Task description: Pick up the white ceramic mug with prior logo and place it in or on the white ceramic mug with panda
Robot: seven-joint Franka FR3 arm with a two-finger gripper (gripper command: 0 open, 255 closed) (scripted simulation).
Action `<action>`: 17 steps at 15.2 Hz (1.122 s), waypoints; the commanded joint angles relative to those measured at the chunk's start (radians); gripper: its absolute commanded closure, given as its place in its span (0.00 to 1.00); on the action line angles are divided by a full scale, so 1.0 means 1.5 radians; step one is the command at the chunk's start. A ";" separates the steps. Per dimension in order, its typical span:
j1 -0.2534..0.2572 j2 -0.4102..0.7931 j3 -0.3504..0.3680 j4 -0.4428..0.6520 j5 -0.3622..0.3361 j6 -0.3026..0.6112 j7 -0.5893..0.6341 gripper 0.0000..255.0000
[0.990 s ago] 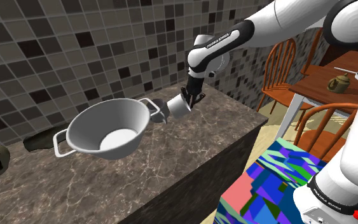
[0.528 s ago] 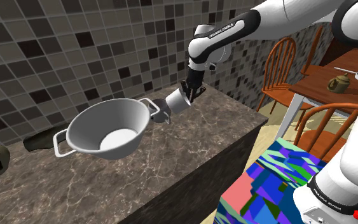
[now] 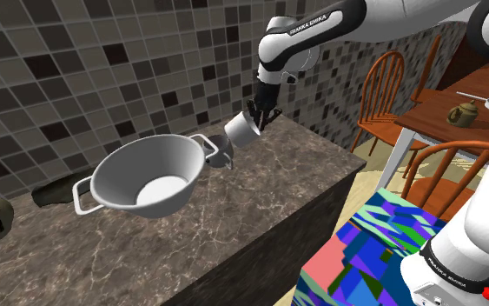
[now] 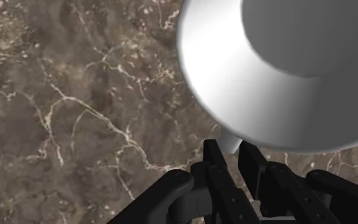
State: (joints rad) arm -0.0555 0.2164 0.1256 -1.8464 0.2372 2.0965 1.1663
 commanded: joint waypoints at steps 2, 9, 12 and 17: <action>-0.001 -0.008 -0.001 0.018 -0.002 -0.025 0.005 1.00; -0.002 -0.023 -0.001 0.060 -0.006 -0.082 0.017 1.00; 0.005 -0.005 0.003 0.088 -0.011 -0.089 0.031 1.00; 0.044 0.102 0.018 0.206 -0.034 -0.088 0.089 1.00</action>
State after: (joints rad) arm -0.0023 0.3272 0.1489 -1.5911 0.1958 1.9713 1.2794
